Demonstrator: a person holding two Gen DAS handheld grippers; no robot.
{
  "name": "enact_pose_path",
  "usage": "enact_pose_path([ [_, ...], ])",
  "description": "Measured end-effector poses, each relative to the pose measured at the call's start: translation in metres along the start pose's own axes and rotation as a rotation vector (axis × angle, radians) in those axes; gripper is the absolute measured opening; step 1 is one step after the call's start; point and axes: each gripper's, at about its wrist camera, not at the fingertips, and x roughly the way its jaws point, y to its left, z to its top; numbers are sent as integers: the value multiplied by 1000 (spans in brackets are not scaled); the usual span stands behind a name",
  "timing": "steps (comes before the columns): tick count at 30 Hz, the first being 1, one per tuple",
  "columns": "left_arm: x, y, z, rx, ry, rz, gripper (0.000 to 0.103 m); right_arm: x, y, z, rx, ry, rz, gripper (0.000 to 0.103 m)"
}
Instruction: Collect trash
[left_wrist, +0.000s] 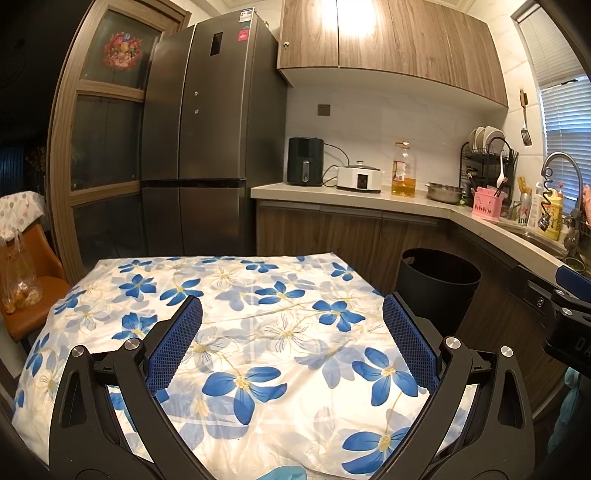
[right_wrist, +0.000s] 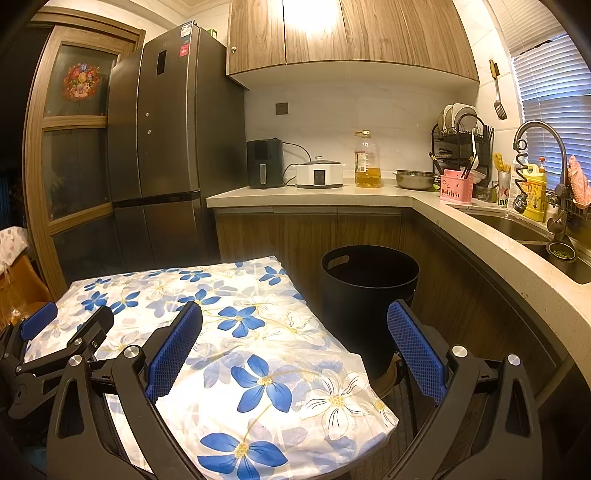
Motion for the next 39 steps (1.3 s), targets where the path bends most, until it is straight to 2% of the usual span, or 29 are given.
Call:
enact_pose_path([
  [33,-1,1,1,0,0,8,97,3,0,0,1,1,3,97],
  [39,1,-4,-1,20,20,-19,97,4,-1,-3,3,4,5,97],
])
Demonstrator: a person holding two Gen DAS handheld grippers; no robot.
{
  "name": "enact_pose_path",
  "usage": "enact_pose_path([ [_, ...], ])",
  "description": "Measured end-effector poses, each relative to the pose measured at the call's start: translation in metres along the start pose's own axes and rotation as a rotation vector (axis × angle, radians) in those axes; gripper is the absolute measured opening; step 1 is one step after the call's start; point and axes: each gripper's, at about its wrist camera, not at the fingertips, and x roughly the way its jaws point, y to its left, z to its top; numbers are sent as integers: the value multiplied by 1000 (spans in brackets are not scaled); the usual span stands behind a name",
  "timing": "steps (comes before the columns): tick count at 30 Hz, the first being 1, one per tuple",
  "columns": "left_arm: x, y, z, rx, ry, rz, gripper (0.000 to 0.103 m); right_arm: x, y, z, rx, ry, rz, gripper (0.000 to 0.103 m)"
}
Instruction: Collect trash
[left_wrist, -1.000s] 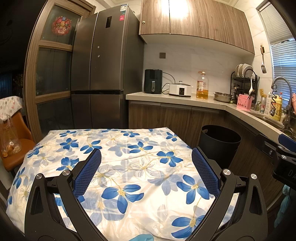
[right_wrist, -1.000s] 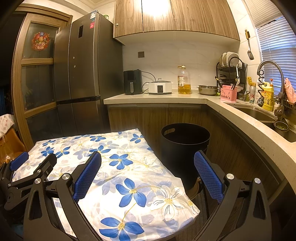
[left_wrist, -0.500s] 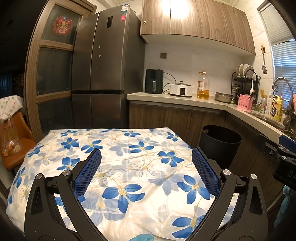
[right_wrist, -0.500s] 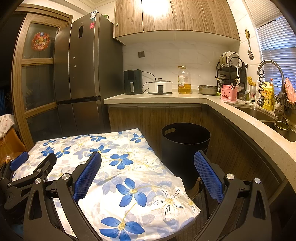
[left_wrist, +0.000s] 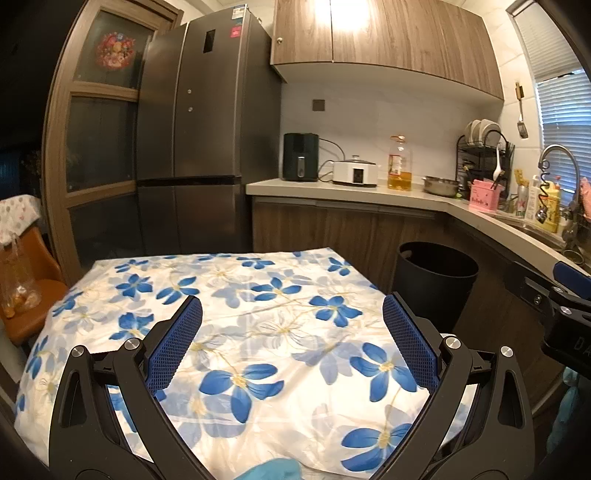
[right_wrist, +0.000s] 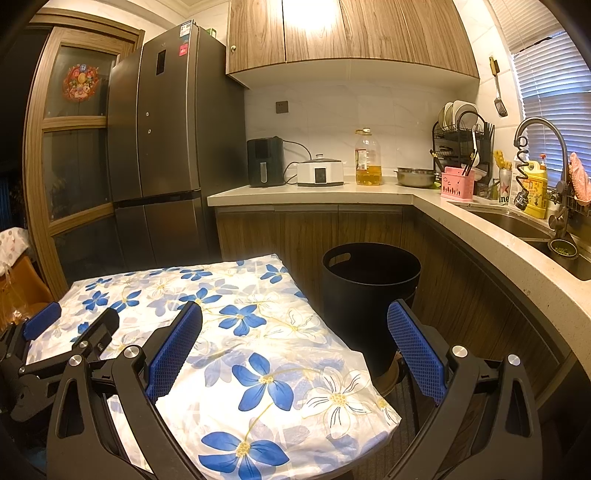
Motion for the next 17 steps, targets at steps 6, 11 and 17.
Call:
enact_pose_path([
  [6,-1,2,-1,-24,-22,41,84,0,-3,-1,9,1,-5,97],
  [11,2,8,-1,-41,-15,55,92,0,-3,-2,12,2,-3,97],
  [17,-1,8,0,-56,-22,42,97,0,-4,-2,13,5,0,97],
])
